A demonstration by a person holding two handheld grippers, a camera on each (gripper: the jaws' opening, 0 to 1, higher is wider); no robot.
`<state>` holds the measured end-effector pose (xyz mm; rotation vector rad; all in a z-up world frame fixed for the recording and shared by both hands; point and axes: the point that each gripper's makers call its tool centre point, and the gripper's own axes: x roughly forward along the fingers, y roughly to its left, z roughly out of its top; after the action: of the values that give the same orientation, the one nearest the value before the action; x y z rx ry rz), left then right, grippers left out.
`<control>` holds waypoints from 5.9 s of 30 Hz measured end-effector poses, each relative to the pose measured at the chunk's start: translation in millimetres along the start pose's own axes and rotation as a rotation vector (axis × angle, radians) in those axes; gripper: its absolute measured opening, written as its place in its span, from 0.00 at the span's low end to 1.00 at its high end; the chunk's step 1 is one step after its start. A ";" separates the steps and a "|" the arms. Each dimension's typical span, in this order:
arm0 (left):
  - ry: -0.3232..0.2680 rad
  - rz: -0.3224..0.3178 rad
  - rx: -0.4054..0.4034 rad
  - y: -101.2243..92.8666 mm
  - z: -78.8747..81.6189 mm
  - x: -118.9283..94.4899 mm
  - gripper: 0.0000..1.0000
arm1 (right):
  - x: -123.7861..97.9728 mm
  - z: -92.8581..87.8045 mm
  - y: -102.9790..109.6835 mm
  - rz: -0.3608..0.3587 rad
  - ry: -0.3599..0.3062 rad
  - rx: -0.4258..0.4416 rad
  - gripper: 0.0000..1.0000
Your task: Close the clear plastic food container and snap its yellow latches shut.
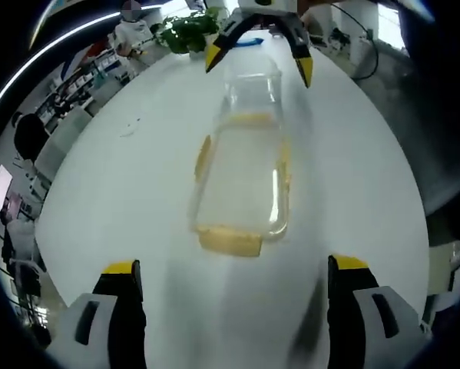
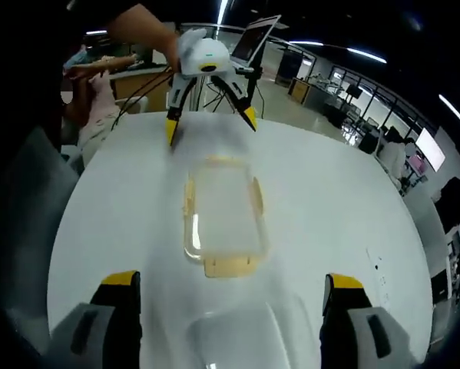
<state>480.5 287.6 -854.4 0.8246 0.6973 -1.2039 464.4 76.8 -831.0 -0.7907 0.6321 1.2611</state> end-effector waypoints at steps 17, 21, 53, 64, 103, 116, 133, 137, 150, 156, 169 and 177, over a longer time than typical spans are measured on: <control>0.019 -0.087 0.055 1.5 6.2 19.3 0.85 | 17.6 0.0 -5.3 0.040 0.037 -0.010 0.83; 0.026 -0.110 0.069 0.9 7.7 22.9 0.81 | 27.9 4.0 -3.9 0.080 0.052 -0.010 0.80; 0.126 -0.214 0.108 -10.5 8.5 40.4 0.40 | 62.7 -16.8 -1.1 0.200 0.299 -0.076 0.38; 0.168 -0.212 0.081 -11.4 8.9 41.8 0.38 | 61.6 -16.0 0.9 0.237 0.339 -0.076 0.37; 0.301 -0.172 -0.007 -14.2 5.7 40.8 0.36 | 61.0 -21.1 -0.6 0.270 0.515 -0.153 0.37; 0.204 -0.159 -0.050 -21.0 22.3 15.1 0.36 | 32.6 -1.7 -0.9 0.286 0.525 -0.186 0.37; 0.134 -0.037 -0.022 -16.4 56.1 -23.7 0.36 | -17.7 26.6 -9.9 0.154 0.498 -0.224 0.37; 0.135 -0.025 -0.021 -16.2 59.0 -28.6 0.36 | -21.6 32.1 -12.3 0.151 0.480 -0.229 0.37; 0.161 -0.006 -0.009 -17.0 70.4 -37.2 0.36 | -32.8 34.0 -9.6 0.176 0.427 -0.221 0.36; 0.171 0.012 -0.020 -16.4 75.4 -40.1 0.36 | -39.1 35.0 -13.4 0.157 0.404 -0.241 0.36; 0.195 0.042 -0.010 -18.4 85.0 -43.1 0.36 | -48.1 33.1 -13.3 0.163 0.377 -0.252 0.36; 0.206 0.064 -0.007 -15.6 96.9 -42.7 0.36 | -53.2 25.7 -19.1 0.165 0.350 -0.247 0.36</control>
<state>458.9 225.3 -770.1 0.9672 0.8357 -1.0677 472.1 64.6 -770.6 -1.2001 0.8464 1.3801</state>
